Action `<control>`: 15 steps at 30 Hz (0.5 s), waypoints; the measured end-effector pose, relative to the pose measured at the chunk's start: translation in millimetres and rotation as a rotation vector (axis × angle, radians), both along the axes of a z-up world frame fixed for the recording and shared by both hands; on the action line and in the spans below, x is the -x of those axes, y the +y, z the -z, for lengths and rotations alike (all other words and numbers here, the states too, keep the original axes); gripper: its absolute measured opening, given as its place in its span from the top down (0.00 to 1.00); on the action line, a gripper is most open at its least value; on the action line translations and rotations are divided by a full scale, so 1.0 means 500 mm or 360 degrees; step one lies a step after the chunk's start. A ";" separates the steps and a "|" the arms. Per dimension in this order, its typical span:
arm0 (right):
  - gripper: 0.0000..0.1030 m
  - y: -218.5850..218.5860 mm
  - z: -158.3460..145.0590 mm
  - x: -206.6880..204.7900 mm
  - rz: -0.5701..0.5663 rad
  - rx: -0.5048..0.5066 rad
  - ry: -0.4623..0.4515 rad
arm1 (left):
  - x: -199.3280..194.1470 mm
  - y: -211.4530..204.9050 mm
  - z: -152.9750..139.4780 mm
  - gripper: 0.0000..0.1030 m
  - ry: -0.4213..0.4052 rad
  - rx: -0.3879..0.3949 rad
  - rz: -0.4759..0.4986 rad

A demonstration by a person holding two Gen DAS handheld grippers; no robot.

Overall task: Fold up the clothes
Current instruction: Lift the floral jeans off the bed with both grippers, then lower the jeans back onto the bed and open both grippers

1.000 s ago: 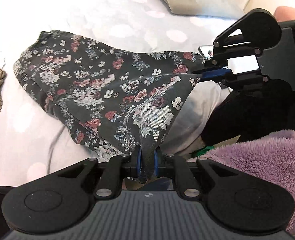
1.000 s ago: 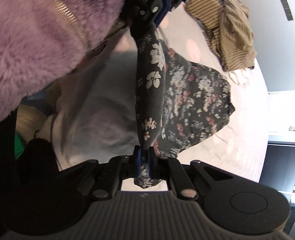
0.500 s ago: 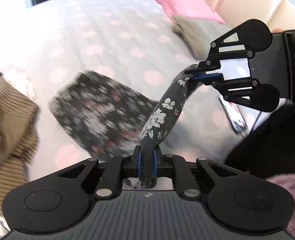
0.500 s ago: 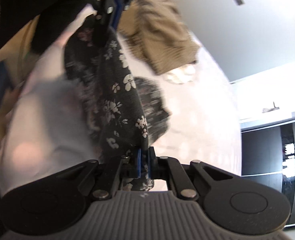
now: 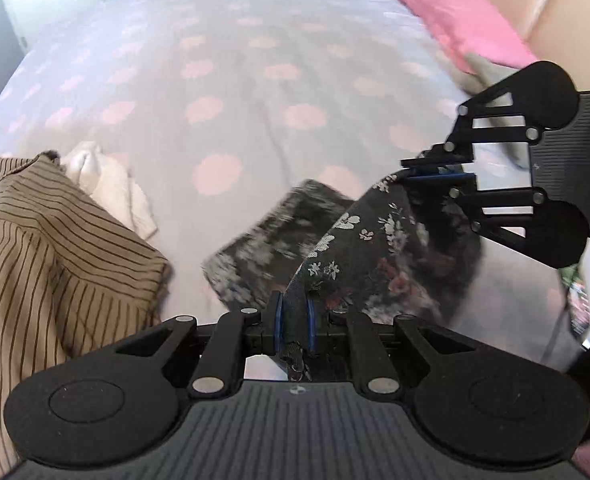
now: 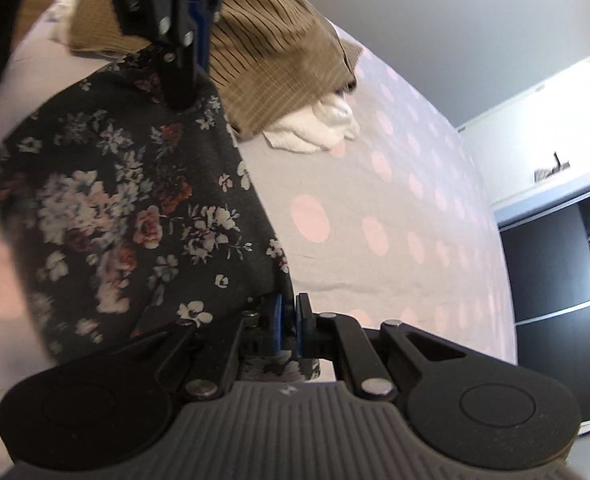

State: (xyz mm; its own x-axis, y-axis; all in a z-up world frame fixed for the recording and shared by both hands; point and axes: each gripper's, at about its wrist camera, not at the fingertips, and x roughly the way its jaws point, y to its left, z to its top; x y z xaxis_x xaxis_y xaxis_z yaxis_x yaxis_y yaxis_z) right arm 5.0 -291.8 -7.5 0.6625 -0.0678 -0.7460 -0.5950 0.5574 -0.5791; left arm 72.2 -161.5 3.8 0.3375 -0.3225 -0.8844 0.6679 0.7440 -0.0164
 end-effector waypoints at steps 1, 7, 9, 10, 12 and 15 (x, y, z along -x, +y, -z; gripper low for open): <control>0.93 -0.010 0.019 -0.018 0.0023 -0.0016 0.0011 | -0.017 0.001 0.016 0.90 -0.0016 -0.0002 -0.0019; 0.99 -0.062 0.112 -0.102 0.0130 -0.0075 0.0067 | -0.106 0.011 0.121 0.90 0.0044 -0.0024 -0.0101; 1.00 -0.080 0.133 -0.117 0.0169 -0.0127 0.0091 | -0.125 0.019 0.139 0.90 0.0077 -0.0007 -0.0111; 1.00 -0.088 0.142 -0.121 0.0184 -0.0151 0.0099 | -0.130 0.019 0.147 0.90 0.0080 -0.0005 -0.0103; 1.00 -0.105 0.149 -0.121 0.0223 -0.0207 0.0108 | -0.134 0.019 0.156 0.90 0.0091 -0.0020 -0.0081; 0.96 -0.143 0.139 -0.121 0.0315 -0.0363 0.0121 | -0.134 0.022 0.160 0.90 0.0108 -0.0020 -0.0079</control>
